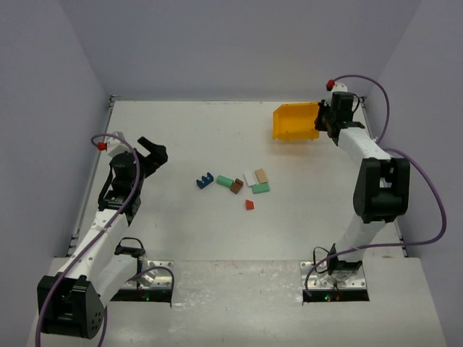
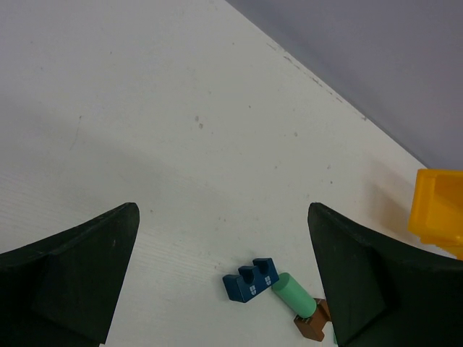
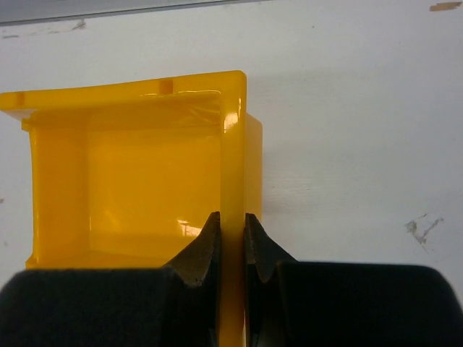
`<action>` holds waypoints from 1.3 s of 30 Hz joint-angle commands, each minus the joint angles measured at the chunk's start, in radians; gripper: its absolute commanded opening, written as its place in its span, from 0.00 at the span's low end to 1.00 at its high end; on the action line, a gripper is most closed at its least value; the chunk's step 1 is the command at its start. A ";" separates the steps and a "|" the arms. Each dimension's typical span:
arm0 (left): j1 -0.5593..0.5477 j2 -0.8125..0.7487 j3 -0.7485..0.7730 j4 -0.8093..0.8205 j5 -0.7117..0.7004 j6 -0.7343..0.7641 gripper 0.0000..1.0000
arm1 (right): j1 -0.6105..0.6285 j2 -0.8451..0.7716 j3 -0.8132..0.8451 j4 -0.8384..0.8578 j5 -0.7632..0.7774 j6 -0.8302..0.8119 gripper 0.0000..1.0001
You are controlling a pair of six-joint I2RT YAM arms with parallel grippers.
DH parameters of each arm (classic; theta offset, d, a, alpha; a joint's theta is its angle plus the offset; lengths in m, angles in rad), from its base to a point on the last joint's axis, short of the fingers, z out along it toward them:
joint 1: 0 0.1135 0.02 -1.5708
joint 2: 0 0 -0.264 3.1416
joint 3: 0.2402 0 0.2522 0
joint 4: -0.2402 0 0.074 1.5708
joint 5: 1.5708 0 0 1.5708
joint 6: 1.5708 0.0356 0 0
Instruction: Build the wood block tower
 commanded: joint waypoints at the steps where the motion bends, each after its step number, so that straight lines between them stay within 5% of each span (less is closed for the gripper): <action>1: 0.007 0.017 0.047 0.064 0.041 0.014 1.00 | -0.087 0.084 0.100 0.040 -0.035 0.020 0.02; 8: 0.007 0.074 0.061 0.086 0.096 0.009 1.00 | -0.153 0.209 0.160 0.031 -0.004 0.092 0.02; 16: 0.007 0.144 0.074 0.100 0.151 0.004 1.00 | -0.166 0.259 0.177 0.031 -0.006 0.102 0.17; 24: 0.007 0.153 0.075 0.109 0.168 0.004 1.00 | -0.165 0.128 0.131 -0.016 -0.069 0.072 0.97; 32: 0.007 0.159 0.084 0.146 0.209 -0.018 1.00 | -0.102 -0.169 -0.056 -0.015 -0.159 0.072 0.99; 39: 0.007 0.157 0.059 0.202 0.296 -0.027 1.00 | 0.269 -0.436 -0.316 -0.018 -0.006 -0.010 0.99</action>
